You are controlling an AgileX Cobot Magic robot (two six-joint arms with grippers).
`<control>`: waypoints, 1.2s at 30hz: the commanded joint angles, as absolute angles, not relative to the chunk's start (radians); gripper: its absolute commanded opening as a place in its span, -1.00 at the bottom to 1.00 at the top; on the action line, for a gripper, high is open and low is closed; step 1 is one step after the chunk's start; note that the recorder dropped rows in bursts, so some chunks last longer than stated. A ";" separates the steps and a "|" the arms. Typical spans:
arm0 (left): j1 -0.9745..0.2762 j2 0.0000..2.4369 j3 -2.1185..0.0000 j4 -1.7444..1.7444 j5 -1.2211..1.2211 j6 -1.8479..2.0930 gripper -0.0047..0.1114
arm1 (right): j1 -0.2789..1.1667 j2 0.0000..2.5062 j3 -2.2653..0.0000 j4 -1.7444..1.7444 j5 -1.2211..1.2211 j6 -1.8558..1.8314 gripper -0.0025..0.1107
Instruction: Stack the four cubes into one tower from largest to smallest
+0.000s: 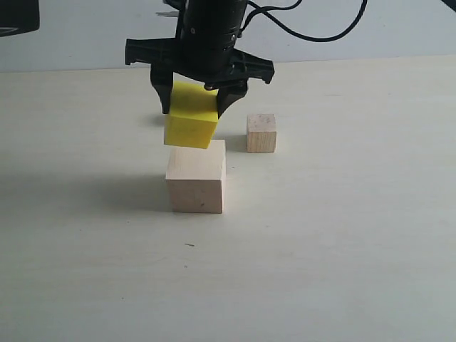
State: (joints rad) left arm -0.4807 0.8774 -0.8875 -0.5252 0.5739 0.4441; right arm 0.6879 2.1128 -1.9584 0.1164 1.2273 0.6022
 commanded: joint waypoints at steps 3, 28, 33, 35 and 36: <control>-0.478 0.872 -0.885 -0.524 0.568 0.441 -0.92 | 0.687 2.109 -1.972 0.101 1.221 0.604 -0.96; -0.478 0.872 -0.885 -0.524 0.570 0.441 -0.92 | 0.687 2.144 -1.972 0.123 1.221 0.676 -0.96; -0.478 0.872 -0.885 -0.524 0.570 0.441 -0.92 | 0.687 2.144 -1.972 0.104 1.221 0.676 -0.96; -0.478 0.872 -0.885 -0.524 0.570 0.441 -0.92 | 0.687 2.144 -1.972 0.095 1.221 0.676 -0.96; -0.478 0.872 -0.885 -0.524 0.570 0.441 -0.92 | 0.687 2.144 -1.972 0.095 1.221 0.676 -0.96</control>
